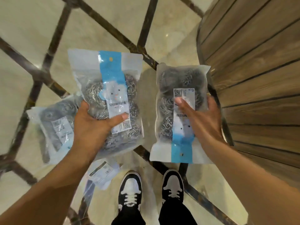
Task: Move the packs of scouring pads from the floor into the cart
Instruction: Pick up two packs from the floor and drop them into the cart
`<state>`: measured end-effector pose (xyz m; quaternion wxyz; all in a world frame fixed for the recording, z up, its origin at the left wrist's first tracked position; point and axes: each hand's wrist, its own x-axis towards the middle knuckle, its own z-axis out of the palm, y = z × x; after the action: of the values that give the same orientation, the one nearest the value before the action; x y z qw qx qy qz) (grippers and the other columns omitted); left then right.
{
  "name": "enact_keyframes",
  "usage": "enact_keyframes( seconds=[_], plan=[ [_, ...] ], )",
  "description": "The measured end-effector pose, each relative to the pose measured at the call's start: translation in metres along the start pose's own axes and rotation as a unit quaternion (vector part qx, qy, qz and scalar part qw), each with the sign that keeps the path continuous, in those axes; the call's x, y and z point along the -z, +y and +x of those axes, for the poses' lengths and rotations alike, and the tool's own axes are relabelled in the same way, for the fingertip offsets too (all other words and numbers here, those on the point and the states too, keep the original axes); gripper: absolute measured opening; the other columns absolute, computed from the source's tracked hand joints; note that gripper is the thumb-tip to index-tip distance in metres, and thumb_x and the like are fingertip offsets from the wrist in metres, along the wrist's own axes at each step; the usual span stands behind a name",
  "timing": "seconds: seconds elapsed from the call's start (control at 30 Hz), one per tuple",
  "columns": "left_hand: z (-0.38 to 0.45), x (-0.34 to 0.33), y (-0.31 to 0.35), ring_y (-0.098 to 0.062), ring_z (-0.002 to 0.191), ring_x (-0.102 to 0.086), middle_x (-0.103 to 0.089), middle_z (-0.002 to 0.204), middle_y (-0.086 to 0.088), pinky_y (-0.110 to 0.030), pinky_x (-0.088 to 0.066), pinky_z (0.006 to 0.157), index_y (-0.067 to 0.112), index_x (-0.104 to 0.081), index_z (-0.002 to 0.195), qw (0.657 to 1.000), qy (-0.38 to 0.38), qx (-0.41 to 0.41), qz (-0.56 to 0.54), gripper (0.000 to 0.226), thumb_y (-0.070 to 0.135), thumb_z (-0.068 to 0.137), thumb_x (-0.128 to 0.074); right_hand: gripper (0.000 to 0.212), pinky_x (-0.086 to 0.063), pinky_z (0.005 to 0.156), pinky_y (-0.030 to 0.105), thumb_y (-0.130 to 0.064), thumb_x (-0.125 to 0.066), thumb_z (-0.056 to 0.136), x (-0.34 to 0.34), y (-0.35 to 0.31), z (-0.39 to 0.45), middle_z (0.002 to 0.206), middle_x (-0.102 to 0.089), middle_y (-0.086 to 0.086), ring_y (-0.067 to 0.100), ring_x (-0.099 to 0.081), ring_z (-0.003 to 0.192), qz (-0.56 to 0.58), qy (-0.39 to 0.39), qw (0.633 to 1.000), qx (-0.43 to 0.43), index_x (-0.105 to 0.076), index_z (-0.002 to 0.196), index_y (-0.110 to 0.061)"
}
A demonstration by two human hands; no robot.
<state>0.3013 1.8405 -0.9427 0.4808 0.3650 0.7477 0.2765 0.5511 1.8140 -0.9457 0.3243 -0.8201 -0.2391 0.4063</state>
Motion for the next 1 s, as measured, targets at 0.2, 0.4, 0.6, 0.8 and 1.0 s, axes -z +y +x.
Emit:
enact_keyframes(
  seconds=[0.2, 0.4, 0.6, 0.8, 1.0],
  plan=[
    [-0.039, 0.064, 0.134, -0.002, 0.083, -0.076, -0.078, 0.101, 0.008, -0.018, -0.059, 0.066, 0.013, -0.060, 0.121, 0.997, 0.001, -0.026, -0.078, 0.070, 0.014, 0.061, -0.095, 0.054, -0.059, 0.074, 0.030, -0.057, -0.091, 0.059, 0.048, -0.142, -0.061, 0.092, -0.076, -0.021, 0.000, -0.074, 0.083, 0.027, -0.033, 0.994, 0.105, -0.064, 0.100, -0.033],
    [-0.106, 0.150, 0.285, 0.004, 0.081, -0.072, -0.073, 0.099, 0.013, -0.013, -0.053, 0.066, 0.031, -0.056, 0.100, 0.992, 0.001, -0.061, -0.114, 0.058, 0.013, 0.061, -0.095, 0.042, -0.062, 0.078, 0.036, -0.045, -0.093, 0.069, 0.116, -0.288, -0.145, 0.095, -0.077, -0.015, 0.005, -0.075, 0.085, 0.069, -0.008, 0.981, 0.180, -0.064, 0.098, -0.034],
    [-0.187, 0.245, 0.416, -0.001, 0.065, -0.066, -0.071, 0.091, 0.006, -0.032, -0.060, 0.075, 0.010, -0.057, 0.124, 0.990, 0.026, -0.082, -0.114, 0.076, 0.015, 0.060, -0.097, 0.053, -0.059, 0.083, 0.049, -0.061, -0.088, 0.065, 0.165, -0.424, -0.228, 0.090, -0.075, -0.005, 0.018, -0.072, 0.085, 0.060, 0.041, 0.960, 0.270, -0.066, 0.101, -0.028],
    [-0.273, 0.335, 0.503, -0.001, 0.049, -0.067, -0.076, 0.094, -0.005, -0.032, -0.063, 0.057, 0.009, -0.061, 0.123, 0.984, 0.053, -0.084, -0.144, 0.070, 0.008, 0.062, -0.095, 0.073, -0.056, 0.089, 0.045, -0.069, -0.082, 0.066, 0.202, -0.540, -0.320, 0.110, -0.072, -0.006, 0.021, -0.068, 0.103, 0.030, 0.015, 0.944, 0.328, -0.061, 0.121, -0.027],
    [-0.342, 0.414, 0.550, 0.001, 0.032, -0.051, -0.060, 0.066, 0.004, -0.023, -0.053, 0.044, 0.009, -0.059, 0.119, 0.977, 0.102, -0.102, -0.157, 0.062, 0.009, 0.068, -0.094, 0.070, -0.046, 0.085, 0.037, -0.066, -0.081, 0.073, 0.211, -0.621, -0.397, 0.109, -0.065, -0.014, 0.018, -0.058, 0.106, 0.008, -0.037, 0.930, 0.366, -0.059, 0.126, -0.027]
  ],
)
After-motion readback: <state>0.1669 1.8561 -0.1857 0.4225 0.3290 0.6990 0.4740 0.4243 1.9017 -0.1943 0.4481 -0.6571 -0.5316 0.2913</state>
